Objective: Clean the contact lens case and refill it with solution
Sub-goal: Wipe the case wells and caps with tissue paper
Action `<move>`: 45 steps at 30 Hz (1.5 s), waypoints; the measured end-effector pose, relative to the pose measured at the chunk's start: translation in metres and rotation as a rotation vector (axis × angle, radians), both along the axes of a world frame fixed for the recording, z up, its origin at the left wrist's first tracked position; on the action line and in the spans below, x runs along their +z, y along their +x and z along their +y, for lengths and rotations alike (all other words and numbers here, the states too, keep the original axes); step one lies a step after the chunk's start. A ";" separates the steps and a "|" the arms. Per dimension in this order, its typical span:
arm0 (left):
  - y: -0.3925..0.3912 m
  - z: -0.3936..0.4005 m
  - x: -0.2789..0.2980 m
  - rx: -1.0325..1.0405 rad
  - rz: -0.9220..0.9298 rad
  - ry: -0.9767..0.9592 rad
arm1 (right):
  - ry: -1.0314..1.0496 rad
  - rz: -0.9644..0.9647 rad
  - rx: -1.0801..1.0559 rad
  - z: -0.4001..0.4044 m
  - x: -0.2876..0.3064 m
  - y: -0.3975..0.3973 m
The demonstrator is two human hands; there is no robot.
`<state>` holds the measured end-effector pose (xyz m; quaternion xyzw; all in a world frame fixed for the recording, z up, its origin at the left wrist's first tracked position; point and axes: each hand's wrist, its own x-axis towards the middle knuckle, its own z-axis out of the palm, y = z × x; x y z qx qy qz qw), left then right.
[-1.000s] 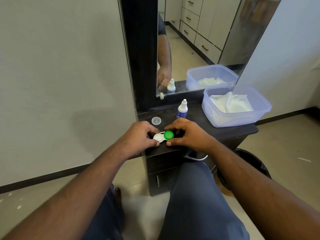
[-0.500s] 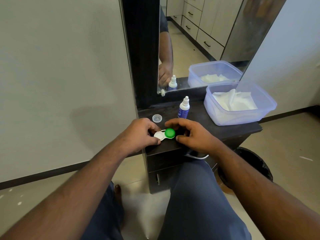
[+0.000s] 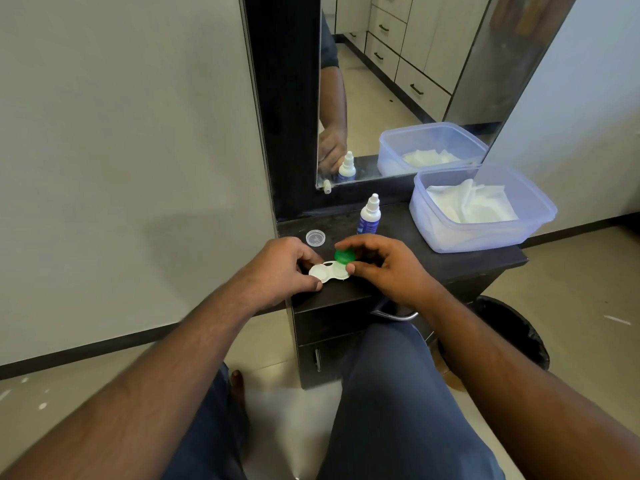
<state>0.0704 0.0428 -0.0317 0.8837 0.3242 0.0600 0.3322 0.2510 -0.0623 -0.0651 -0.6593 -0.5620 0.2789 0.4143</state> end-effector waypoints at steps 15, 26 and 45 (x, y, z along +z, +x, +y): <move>-0.002 0.001 0.001 -0.002 0.011 -0.031 | -0.113 -0.120 -0.539 0.035 0.007 -0.019; -0.003 0.002 0.000 -0.020 0.007 -0.043 | -0.076 0.001 -0.508 0.005 0.006 -0.018; 0.015 -0.022 -0.003 -0.063 -0.152 -0.008 | -0.106 -0.071 -0.129 -0.039 0.012 0.001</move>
